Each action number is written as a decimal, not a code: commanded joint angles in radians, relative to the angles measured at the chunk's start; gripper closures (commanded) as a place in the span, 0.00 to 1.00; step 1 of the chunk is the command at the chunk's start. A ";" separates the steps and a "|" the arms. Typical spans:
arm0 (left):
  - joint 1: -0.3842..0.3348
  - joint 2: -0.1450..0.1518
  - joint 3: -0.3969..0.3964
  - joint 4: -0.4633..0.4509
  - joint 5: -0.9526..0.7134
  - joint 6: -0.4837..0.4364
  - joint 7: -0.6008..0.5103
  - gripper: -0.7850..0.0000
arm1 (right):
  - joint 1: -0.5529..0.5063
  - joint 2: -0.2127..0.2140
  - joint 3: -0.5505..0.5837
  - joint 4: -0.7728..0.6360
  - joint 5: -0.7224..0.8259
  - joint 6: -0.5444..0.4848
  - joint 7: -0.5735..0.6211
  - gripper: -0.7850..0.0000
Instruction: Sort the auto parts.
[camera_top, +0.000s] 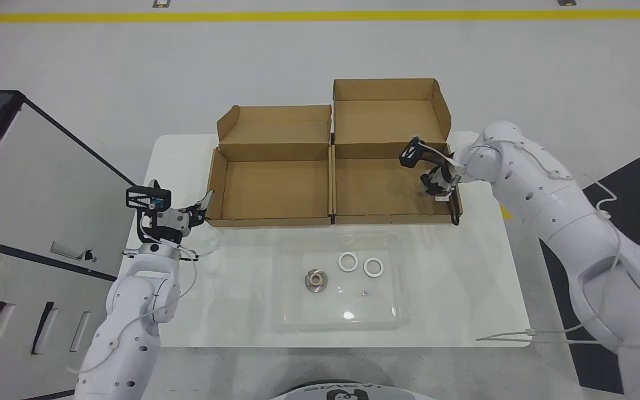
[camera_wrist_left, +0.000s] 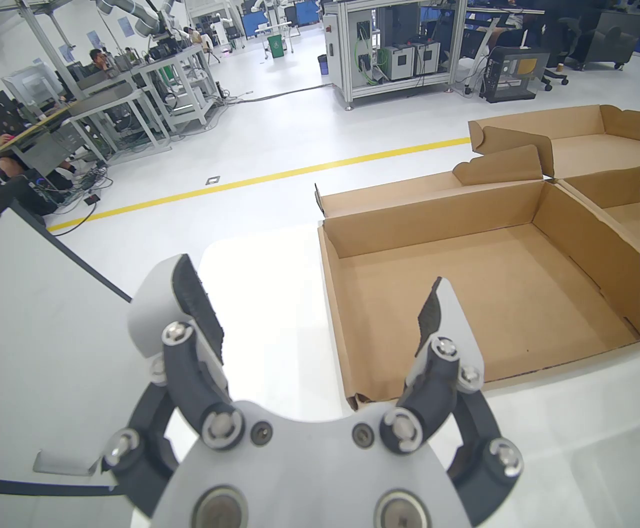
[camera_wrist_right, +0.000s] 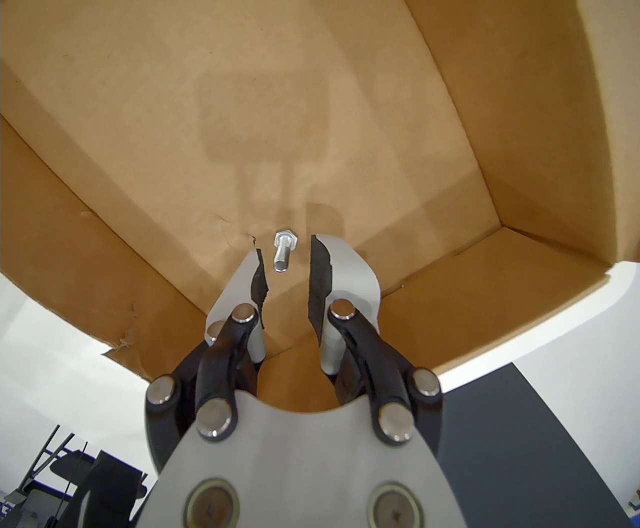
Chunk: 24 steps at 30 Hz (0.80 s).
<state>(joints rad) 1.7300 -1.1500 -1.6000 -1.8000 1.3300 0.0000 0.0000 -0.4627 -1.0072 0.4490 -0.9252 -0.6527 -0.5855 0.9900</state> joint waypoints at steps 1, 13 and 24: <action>0.000 0.000 0.000 0.000 0.000 0.000 0.000 0.00 | -0.002 0.001 0.006 -0.003 -0.001 0.001 0.001 0.55; 0.000 0.000 0.000 0.000 0.000 0.000 0.000 0.00 | -0.017 0.026 0.069 -0.072 -0.002 -0.019 -0.003 0.00; 0.000 0.000 0.000 0.000 0.000 0.000 0.000 0.00 | -0.082 0.101 0.219 -0.279 0.023 -0.014 -0.019 0.00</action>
<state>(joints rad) 1.7300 -1.1500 -1.6000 -1.8000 1.3300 0.0000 0.0000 -0.5353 -0.9151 0.6477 -1.1785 -0.6350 -0.6014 0.9714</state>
